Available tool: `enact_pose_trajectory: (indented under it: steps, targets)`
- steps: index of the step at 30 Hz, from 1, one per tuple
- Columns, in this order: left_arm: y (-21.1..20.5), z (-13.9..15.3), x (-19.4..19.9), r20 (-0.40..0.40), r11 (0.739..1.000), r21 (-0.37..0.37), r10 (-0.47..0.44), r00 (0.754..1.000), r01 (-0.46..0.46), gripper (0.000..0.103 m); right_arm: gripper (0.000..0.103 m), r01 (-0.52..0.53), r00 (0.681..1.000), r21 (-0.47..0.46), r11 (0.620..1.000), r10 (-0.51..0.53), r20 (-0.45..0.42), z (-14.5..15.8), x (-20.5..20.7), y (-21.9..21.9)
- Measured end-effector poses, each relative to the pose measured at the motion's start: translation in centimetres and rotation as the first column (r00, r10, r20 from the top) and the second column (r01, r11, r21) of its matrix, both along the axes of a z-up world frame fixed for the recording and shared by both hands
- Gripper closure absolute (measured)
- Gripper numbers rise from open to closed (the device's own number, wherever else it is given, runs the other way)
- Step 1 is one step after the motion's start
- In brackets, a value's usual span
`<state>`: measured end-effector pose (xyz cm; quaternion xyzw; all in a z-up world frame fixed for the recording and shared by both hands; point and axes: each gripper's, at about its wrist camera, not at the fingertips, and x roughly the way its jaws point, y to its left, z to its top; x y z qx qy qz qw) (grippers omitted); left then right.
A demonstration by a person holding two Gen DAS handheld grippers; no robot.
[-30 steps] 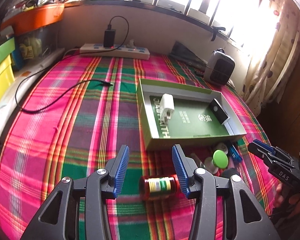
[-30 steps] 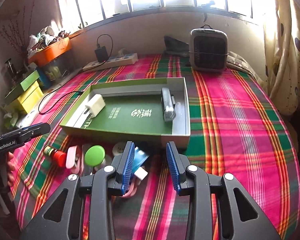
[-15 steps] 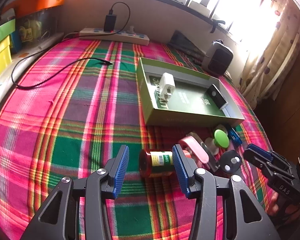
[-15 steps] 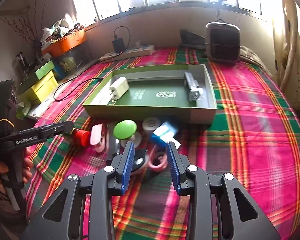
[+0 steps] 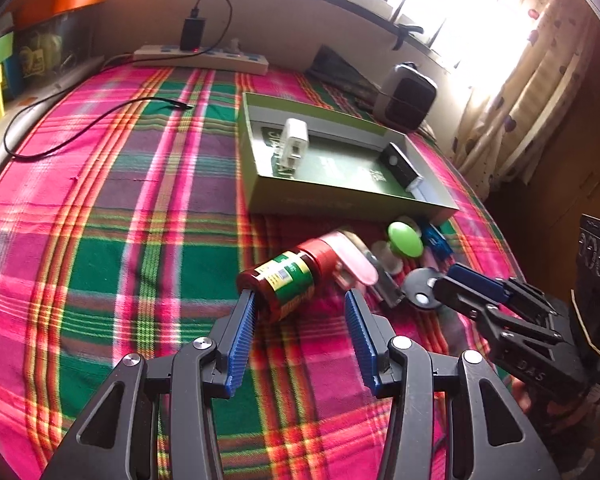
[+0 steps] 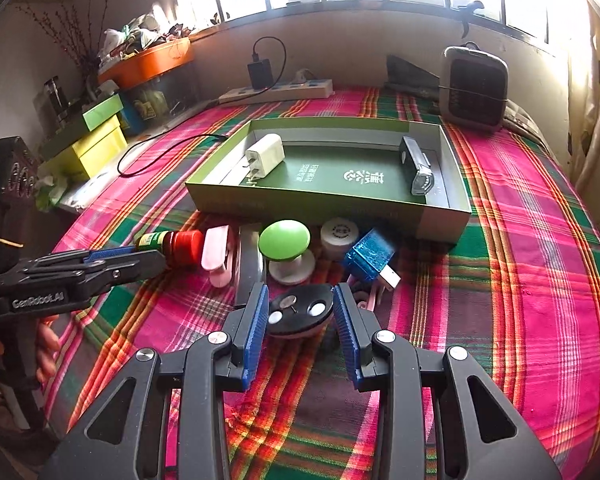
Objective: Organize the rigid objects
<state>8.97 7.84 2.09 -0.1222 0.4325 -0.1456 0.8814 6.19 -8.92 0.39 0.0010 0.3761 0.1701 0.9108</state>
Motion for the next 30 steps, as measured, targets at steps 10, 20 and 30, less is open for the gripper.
enact_pose_trajectory:
  steps: [10,20,30]
  targets:
    - [-0.1,0.0,-0.8,0.001,1.0,0.005,-0.003,1.0,0.003,0.058,0.068,-0.051,0.999,-0.028,0.998,0.051,-0.014,-0.5,-0.9,0.8]
    - [0.7,0.5,-0.7,0.018,0.999,0.026,0.018,1.0,-0.019,0.057,0.062,-0.13,0.991,-0.149,0.98,0.131,-0.006,-1.5,-0.8,3.0]
    - [0.4,0.9,0.8,0.035,0.997,0.078,-0.006,0.999,0.003,0.054,0.039,-0.124,0.992,-0.187,0.974,0.124,-0.015,-1.7,0.2,3.4]
